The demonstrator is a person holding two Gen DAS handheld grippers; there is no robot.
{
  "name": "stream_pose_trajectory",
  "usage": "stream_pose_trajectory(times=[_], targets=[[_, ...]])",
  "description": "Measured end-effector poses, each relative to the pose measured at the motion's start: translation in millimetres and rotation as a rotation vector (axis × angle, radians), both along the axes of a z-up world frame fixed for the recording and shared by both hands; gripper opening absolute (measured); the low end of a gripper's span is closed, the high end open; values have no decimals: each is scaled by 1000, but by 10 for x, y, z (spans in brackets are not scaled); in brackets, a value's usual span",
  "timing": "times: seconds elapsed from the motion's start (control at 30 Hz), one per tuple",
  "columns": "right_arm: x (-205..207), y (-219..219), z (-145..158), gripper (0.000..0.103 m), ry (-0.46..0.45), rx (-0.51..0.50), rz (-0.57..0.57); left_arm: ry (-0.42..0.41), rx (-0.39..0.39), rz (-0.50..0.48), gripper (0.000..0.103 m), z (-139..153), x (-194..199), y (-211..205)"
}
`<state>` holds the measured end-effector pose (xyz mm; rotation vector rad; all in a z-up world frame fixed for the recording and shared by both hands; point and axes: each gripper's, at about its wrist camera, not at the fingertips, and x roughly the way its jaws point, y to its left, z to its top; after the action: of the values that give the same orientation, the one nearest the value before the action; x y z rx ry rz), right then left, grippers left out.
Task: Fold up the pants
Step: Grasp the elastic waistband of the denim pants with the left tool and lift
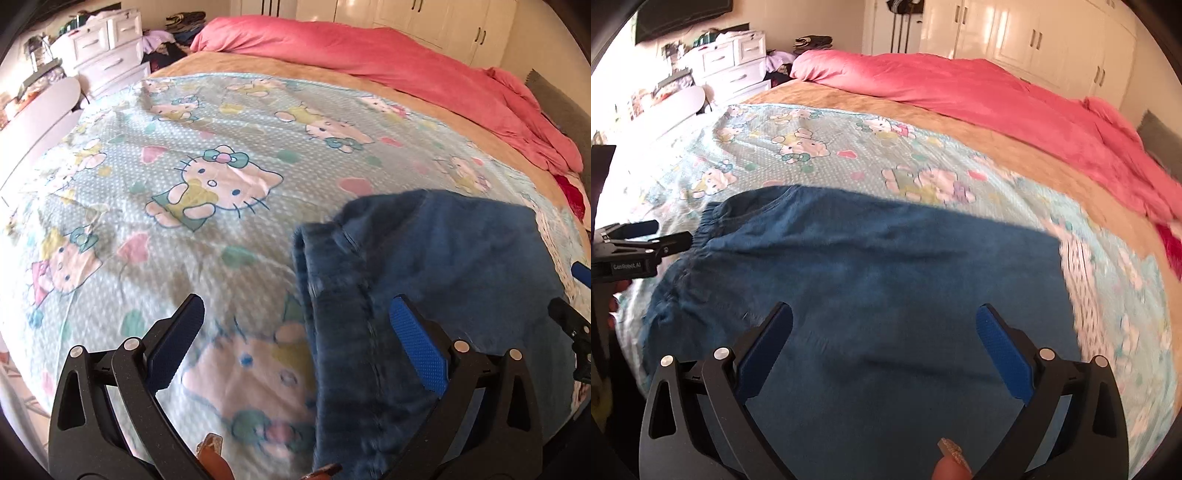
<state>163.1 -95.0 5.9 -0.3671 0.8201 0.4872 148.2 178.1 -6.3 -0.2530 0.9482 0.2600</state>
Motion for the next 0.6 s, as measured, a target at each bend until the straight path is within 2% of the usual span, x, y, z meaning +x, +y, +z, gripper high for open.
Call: stream_pose_trajectory(times=[0.07, 0.2, 0.37, 0.47, 0.6], targets=[[113, 58, -19, 99, -15, -21, 12, -8, -6, 6, 95, -37, 87, 66], [333, 182, -75, 99, -31, -53, 28, 11, 45, -18, 95, -101, 247, 81], [608, 300, -197, 99, 53, -25, 45, 11, 44, -63, 95, -129, 421, 69], [709, 387, -237, 99, 52, -44, 59, 18, 42, -88, 94, -164, 513, 51], [856, 515, -287, 99, 23, -88, 96, 22, -6, -122, 69, -228, 597, 64]])
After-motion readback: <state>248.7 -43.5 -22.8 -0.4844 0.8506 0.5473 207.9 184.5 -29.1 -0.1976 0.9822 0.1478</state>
